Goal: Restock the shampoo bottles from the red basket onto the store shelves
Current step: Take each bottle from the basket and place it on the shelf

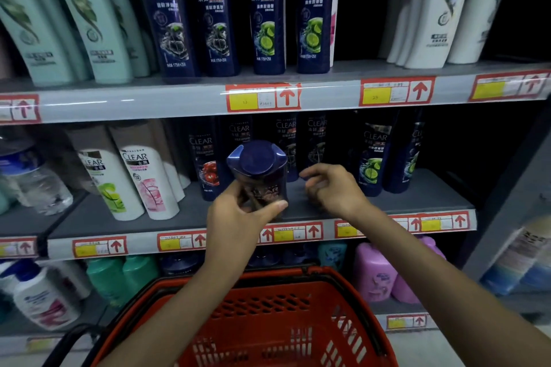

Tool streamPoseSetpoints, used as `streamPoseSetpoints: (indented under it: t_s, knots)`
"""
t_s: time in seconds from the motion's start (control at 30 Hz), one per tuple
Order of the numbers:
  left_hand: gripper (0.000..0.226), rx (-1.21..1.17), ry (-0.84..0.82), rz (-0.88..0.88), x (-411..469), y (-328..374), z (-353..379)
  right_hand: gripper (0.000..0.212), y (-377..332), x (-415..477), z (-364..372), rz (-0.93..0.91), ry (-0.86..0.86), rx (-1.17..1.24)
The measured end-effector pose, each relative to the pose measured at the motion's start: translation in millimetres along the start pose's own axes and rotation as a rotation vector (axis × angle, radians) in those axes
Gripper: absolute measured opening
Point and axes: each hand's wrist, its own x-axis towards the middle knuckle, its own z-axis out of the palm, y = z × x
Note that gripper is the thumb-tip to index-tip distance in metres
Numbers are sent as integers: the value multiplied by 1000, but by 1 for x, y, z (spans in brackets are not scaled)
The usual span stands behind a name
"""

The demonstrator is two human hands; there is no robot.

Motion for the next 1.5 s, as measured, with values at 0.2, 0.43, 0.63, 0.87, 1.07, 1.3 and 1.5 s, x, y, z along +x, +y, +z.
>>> streamPoseSetpoints:
  t_s: [0.2, 0.43, 0.63, 0.87, 1.07, 1.3, 1.5]
  knots:
    - [44, 32, 14, -3, 22, -6, 41, 51, 0, -13, -2, -84, -182, 11]
    - [55, 67, -7, -71, 43, -13, 68, 39, 6, -18, 10, -89, -75, 0]
    - [40, 104, -40, -125, 59, -12, 75, 31, 2, -14, 21, -45, 37, -96]
    - [36, 94, -138, -123, 55, -29, 70, 41, 4, -15, 27, 50, 117, -92]
    - [29, 232, -120, -225, 51, -35, 57, 29, 3, -22, 32, 167, 192, -191]
    - [52, 233, -248, -313, 59, -28, 61, 21, -3, -14, 33, 249, 111, 66]
    - [61, 219, -338, -361, 73, -30, 66, 39, -4, 1, 37, 297, 4, 280]
